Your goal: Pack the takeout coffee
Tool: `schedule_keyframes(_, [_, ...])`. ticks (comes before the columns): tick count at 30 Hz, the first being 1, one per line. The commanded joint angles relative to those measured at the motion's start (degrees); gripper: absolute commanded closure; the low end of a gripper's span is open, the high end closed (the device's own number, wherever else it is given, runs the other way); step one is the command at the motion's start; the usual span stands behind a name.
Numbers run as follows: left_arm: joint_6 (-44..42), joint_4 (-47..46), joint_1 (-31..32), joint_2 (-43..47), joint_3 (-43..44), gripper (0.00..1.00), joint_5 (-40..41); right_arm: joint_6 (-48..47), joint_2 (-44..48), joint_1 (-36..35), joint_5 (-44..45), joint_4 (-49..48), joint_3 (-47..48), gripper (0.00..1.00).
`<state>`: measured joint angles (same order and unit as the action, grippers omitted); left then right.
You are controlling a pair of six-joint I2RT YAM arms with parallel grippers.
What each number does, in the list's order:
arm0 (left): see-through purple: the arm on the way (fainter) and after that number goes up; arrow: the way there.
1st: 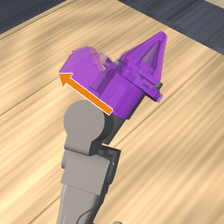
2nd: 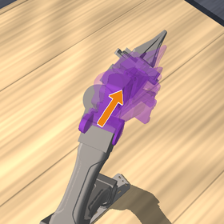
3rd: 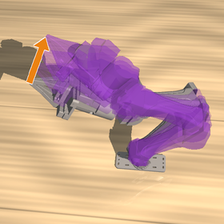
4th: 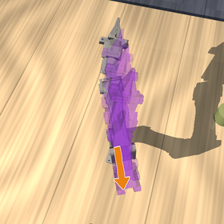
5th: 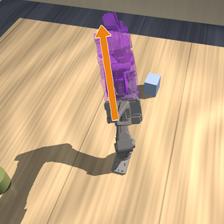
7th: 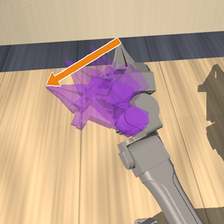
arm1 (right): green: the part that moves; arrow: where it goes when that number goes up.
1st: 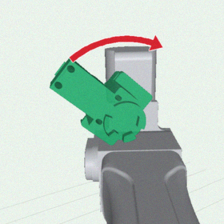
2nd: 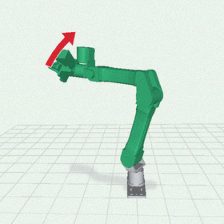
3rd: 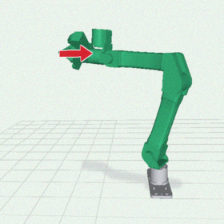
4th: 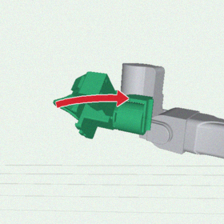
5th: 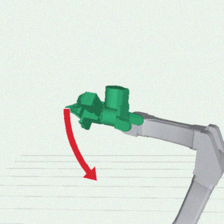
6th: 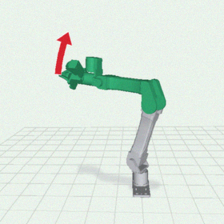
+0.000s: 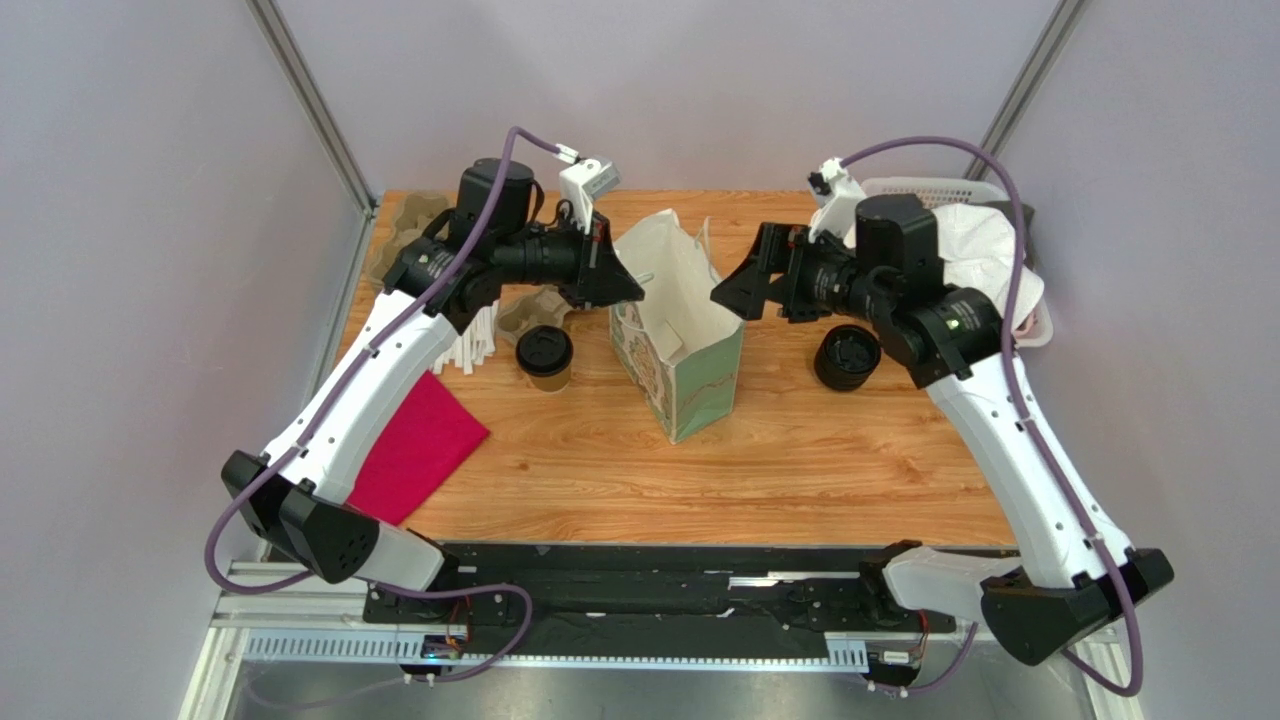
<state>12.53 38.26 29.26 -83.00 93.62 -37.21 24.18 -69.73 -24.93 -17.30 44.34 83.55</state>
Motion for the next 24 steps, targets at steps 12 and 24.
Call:
schedule_keyframes(12, [-7.96,5.86,0.28,4.08,0.77,1.0,-7.35,-5.9,-8.47,-0.03,-6.25,-1.0,17.69,0.0])
schedule_keyframes(24, [-8.49,5.69,0.28,4.16,-0.28,1.0,-7.26,-5.46,-16.31,-2.58,-10.03,-3.29,21.48,0.32])
